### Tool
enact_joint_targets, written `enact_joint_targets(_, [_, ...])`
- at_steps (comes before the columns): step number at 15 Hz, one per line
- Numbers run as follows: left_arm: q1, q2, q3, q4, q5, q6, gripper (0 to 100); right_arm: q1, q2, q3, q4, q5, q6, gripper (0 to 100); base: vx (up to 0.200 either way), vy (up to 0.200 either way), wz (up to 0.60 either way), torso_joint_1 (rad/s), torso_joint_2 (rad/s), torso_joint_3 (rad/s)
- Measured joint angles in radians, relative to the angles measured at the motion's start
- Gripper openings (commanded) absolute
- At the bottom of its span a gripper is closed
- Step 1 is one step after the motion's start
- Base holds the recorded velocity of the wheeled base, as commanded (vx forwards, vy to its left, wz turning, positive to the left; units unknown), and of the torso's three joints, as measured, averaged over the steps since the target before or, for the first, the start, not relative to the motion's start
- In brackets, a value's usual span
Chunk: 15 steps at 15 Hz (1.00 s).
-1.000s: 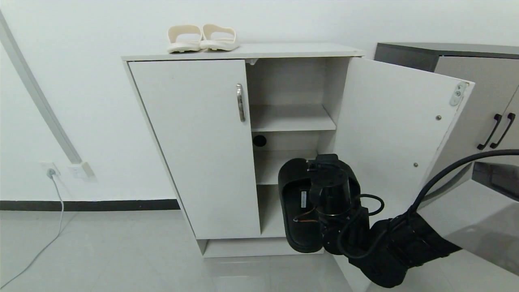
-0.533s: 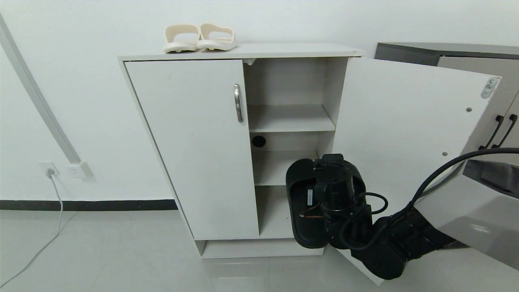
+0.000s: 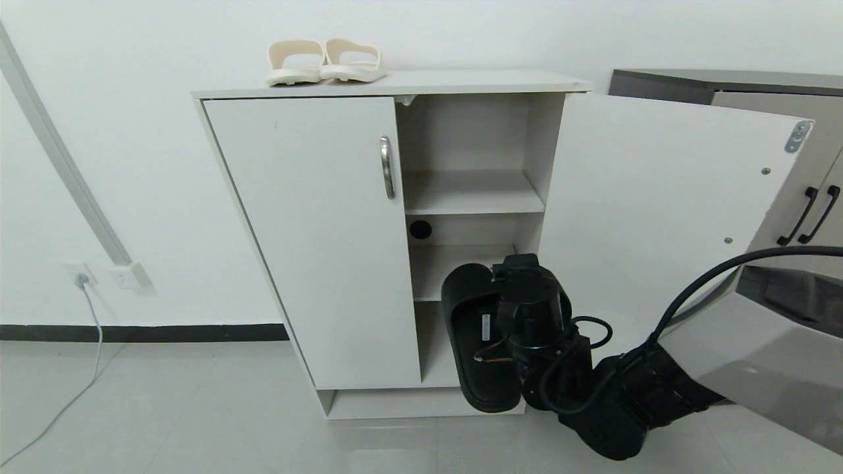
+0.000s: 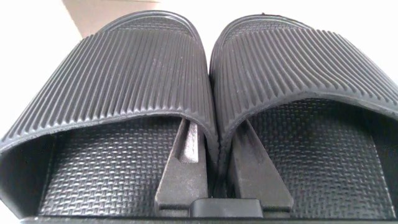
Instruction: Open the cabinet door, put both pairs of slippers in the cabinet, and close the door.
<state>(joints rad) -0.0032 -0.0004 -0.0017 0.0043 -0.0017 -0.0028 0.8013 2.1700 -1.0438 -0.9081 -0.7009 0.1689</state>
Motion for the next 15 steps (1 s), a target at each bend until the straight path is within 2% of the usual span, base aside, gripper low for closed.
enact_joint_targets(7, [0.0,0.0,0.0,0.0,0.0,0.002,0,0.017,0.098,-0.092,0.005,0.001,-0.002,0,0.0,0.0,0.0,0.0,0.0,-0.009])
enact_joint_targets(15, [0.0,0.0,0.0,0.0,-0.001,0.003,0,0.022,0.126,-0.104,0.043,0.003,0.015,0,0.0,0.0,0.0,0.002,0.0,-0.184])
